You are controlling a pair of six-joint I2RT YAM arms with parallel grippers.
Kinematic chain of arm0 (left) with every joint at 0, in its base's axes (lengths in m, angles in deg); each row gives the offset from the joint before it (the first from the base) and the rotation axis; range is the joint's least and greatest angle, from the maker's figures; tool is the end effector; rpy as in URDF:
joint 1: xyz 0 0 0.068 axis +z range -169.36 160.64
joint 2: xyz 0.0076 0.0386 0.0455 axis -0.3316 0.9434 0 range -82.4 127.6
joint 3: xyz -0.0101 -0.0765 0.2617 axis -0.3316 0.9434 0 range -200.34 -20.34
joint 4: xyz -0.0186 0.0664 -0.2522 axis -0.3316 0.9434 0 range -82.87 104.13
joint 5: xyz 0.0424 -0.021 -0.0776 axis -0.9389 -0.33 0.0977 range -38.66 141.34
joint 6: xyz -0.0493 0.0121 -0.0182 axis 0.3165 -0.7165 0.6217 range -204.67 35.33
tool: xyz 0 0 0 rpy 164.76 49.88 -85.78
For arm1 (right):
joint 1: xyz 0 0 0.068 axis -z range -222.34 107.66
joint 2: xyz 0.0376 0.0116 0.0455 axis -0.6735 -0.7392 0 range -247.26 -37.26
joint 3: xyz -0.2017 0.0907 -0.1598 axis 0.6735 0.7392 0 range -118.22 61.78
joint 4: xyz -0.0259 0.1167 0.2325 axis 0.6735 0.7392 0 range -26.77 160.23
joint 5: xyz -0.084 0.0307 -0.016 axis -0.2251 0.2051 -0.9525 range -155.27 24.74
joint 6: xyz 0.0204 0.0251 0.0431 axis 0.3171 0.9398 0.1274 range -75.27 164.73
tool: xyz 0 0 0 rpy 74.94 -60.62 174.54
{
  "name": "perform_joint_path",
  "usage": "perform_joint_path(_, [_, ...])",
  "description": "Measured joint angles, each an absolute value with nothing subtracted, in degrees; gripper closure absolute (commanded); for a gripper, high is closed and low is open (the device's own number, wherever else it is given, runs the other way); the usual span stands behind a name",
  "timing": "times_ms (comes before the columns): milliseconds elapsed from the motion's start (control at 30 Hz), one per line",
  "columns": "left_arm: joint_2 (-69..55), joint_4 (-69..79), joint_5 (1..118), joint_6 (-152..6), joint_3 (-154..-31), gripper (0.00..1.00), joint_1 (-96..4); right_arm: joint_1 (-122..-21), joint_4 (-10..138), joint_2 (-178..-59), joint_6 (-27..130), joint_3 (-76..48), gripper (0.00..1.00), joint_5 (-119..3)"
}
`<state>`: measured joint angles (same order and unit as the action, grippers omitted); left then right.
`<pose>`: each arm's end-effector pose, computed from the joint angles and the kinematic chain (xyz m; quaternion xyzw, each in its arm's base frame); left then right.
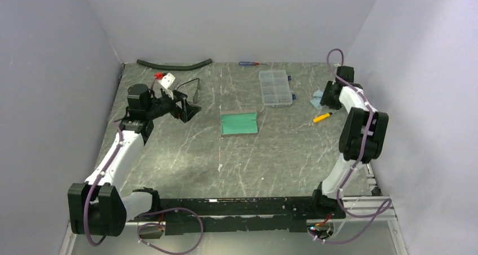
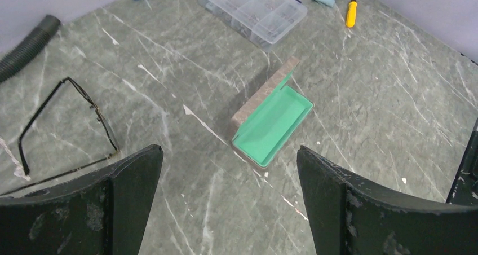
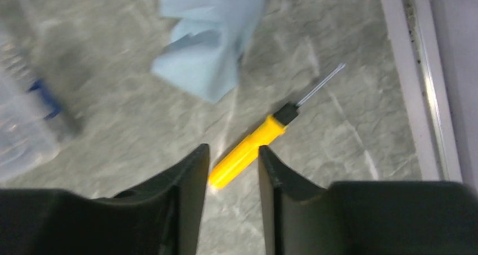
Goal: Organize the sunglasses
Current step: Pick up the glasses cleaning cloth from the corner of the board.
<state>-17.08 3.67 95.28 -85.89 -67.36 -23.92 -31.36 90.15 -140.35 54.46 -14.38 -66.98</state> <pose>0.2547 -0.0451 0.3079 0.2649 0.7225 -0.3128 0.5567 0.3826 -0.0753 0.2248 0.1754 0.9342 -0.0175 0.3101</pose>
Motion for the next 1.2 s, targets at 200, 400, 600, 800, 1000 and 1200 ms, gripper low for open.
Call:
perform_joint_path(200, [-13.34, 6.16, 94.98, -86.04, -68.13, 0.06, -23.92, -29.45, 89.67, -150.23, 57.68, -20.85, 0.43, -66.54])
perform_joint_path(400, [-10.72, 7.47, 94.78, -86.65, -70.71, 0.06, -23.88, -30.04, 87.2, -153.81, 59.45, -23.04, 0.56, -66.28])
perform_joint_path(600, [-9.6, 7.45, 94.52, -86.98, -71.69, 0.06, -23.88, -29.89, 86.48, -160.24, 59.95, -28.04, 0.77, -66.33])
perform_joint_path(800, [-9.5, 7.43, 94.36, -87.22, -71.69, 0.06, -23.86, -29.83, 86.28, -160.37, 58.59, -28.39, 1.0, -66.54])
perform_joint_path(1000, [-12.34, 7.51, 93.88, -88.18, -70.99, 0.06, -23.81, -31.05, 88.01, -156.48, 56.23, -27.1, 1.0, -64.53])
perform_joint_path(1200, [-18.57, 6.92, 93.97, -88.53, -66.71, 0.08, -23.81, -39.68, 94.74, -141.24, 51.43, -25.57, 1.0, -60.95])
